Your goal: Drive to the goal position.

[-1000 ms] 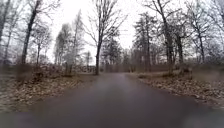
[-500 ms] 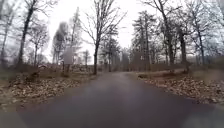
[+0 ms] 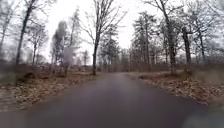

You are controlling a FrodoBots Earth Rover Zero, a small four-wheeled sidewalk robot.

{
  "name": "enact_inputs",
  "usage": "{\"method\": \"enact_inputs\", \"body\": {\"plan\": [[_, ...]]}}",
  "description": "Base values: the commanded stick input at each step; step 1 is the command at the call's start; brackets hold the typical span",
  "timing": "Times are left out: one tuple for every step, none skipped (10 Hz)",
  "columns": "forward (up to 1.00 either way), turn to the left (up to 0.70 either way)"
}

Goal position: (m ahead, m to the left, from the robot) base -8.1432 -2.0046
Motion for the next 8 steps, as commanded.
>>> {"method": "enact_inputs", "body": {"plan": [[1.00,0.00],[1.00,0.00],[1.00,0.00],[1.00,0.00],[1.00,0.00],[1.00,0.00],[1.00,0.00],[1.00,0.00]]}}
